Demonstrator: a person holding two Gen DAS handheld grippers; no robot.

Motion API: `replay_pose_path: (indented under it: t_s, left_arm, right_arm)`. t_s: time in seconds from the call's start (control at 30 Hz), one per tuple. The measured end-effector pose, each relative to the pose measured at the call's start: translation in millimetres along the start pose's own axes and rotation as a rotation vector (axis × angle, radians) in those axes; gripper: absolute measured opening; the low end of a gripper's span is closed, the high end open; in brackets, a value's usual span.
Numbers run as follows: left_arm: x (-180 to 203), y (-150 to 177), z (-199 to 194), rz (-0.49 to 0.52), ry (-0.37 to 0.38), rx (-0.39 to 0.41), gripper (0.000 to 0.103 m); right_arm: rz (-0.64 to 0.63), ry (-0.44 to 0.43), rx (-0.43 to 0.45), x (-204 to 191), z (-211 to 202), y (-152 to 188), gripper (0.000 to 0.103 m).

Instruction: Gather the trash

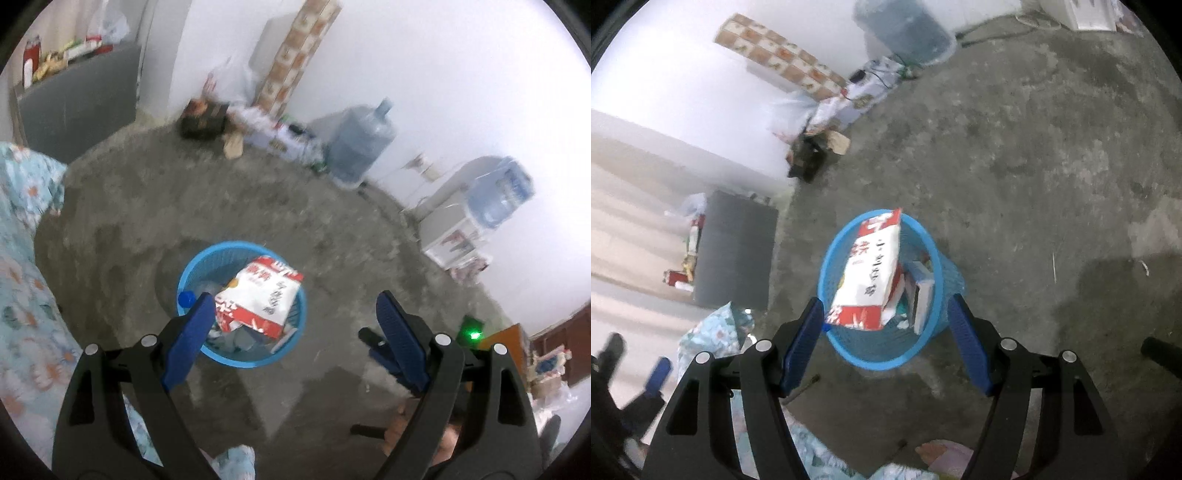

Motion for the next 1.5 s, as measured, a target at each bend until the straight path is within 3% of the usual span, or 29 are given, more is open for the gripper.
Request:
replay_pose_path:
  t_s: [0.13,0.27,0.43,0.57,0.7,0.77,0.87,0.93,1.07,1.13,1.27,1.5]
  left_arm:
    - [11,15,-75,0.041,0.030,0.088,0.084]
    - [1,49,-157,0.034,-0.021,0.198,0.090]
    - [-35,105,-254,-0.075,-0.196,0.318,0.093]
    - [-59,154,-311,-0.148,-0.357,0.372,0.094]
    - [-78,197,-353,-0.247,-0.452,0.408,0.094]
    - [-88,215,-371,-0.292,-0.489,0.419,0.094]
    - [-97,240,-392,-0.359,-0.600,0.421,0.094]
    - [-106,259,-407,-0.401,-0.719,0.421,0.094]
    - [-117,282,-418,-0.410,-0.933,0.350,0.094]
    - [-117,290,-422,-0.410,-0.979,0.332,0.094]
    - [-113,300,-423,-0.429,-0.971,0.312,0.094]
    - [-105,329,-383,-0.588,-0.894,0.162,0.094]
  right_arm:
    - [-0.103,-0.046,0.025,-31,-40,26,0.068]
    - [-0.254,-0.104,0.062,-76,-75,54,0.074]
    - [-0.457,-0.210,0.089,-140,-116,102,0.082]
    - [-0.642,-0.298,0.032,-183,-135,163,0.083]
    - [-0.808,-0.333,0.026,-214,-153,220,0.083]
    - [-0.894,-0.349,0.024,-226,-164,250,0.089]
    - [-1.007,-0.364,0.045,-238,-179,288,0.094]
    - [-1.061,-0.366,0.056,-240,-187,308,0.096]
    - [-1.160,-0.279,0.101,-240,-192,335,0.096]
    - [-1.209,-0.221,0.107,-237,-191,346,0.096]
    - [-1.255,-0.124,0.046,-226,-180,358,0.096]
    - [-1.306,0.037,0.020,-201,-168,364,0.096]
Point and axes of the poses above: each gripper's, at about its wrist camera, not at the fingertips, and z roughly the way its jaws point, x to its right, y to its underside, the point moved 6 cm from there along z, roughly the way its jaws point, and after that the axes turned 6 degrees about z, right-handed, at the moved point
